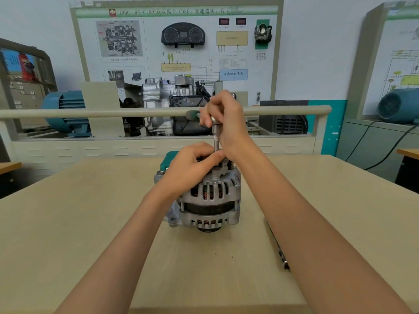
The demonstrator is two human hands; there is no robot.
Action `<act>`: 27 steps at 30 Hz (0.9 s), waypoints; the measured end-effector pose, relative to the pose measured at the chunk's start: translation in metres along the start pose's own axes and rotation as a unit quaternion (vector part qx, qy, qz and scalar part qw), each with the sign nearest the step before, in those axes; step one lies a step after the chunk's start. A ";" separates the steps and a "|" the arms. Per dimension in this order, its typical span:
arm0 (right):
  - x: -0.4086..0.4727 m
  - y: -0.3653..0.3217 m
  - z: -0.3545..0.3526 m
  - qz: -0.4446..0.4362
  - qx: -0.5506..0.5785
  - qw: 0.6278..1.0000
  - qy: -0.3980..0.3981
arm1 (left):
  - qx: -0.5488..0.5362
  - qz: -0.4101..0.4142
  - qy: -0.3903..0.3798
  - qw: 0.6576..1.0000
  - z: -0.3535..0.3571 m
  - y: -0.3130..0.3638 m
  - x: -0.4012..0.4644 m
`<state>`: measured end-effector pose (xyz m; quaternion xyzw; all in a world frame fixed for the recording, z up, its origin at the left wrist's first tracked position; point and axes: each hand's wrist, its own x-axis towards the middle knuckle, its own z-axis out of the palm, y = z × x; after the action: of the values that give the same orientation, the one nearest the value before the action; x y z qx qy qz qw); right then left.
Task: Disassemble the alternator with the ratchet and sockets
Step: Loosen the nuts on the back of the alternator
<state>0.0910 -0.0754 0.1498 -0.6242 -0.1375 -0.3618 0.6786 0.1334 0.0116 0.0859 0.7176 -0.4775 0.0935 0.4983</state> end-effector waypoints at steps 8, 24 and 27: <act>-0.023 0.022 0.013 -0.203 -0.613 0.747 0.160 | -0.021 -0.011 0.044 0.999 0.001 -0.004 0.002; -0.005 0.004 -0.003 -0.018 0.046 0.999 0.020 | 0.008 -0.002 -0.001 1.000 -0.001 0.005 -0.002; -0.011 0.009 0.004 -0.095 -0.175 0.978 0.067 | -0.005 0.004 0.011 1.000 0.000 0.003 -0.002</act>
<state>0.0901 -0.0683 0.1365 -0.6914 -0.0849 -0.4845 0.5292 0.1296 0.0131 0.0866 0.7120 -0.4755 0.1016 0.5066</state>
